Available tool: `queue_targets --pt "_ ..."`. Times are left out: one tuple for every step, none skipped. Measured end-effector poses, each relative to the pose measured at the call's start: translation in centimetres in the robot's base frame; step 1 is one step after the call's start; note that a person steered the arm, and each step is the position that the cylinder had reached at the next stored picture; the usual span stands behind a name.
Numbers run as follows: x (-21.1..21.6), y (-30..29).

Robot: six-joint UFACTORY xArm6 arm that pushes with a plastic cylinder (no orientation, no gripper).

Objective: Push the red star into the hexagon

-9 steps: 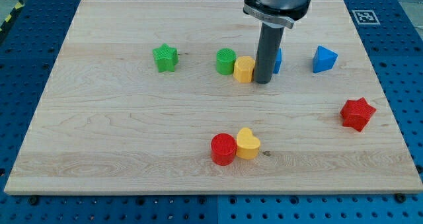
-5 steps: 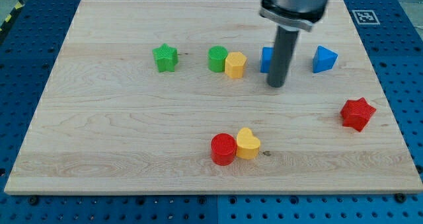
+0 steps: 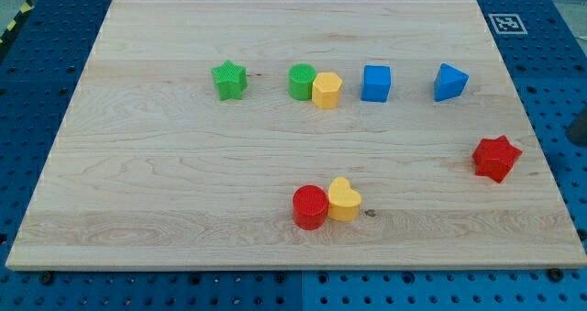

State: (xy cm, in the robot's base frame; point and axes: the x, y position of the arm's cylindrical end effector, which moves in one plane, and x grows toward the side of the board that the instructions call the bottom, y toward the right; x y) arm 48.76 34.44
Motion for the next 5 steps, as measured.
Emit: queue_targets --pt "5.3 -0.7" --pt "7.4 -1.8" --pt "7.4 -1.8" --pt "6.6 -3.5" --pt "5.7 -6.8"
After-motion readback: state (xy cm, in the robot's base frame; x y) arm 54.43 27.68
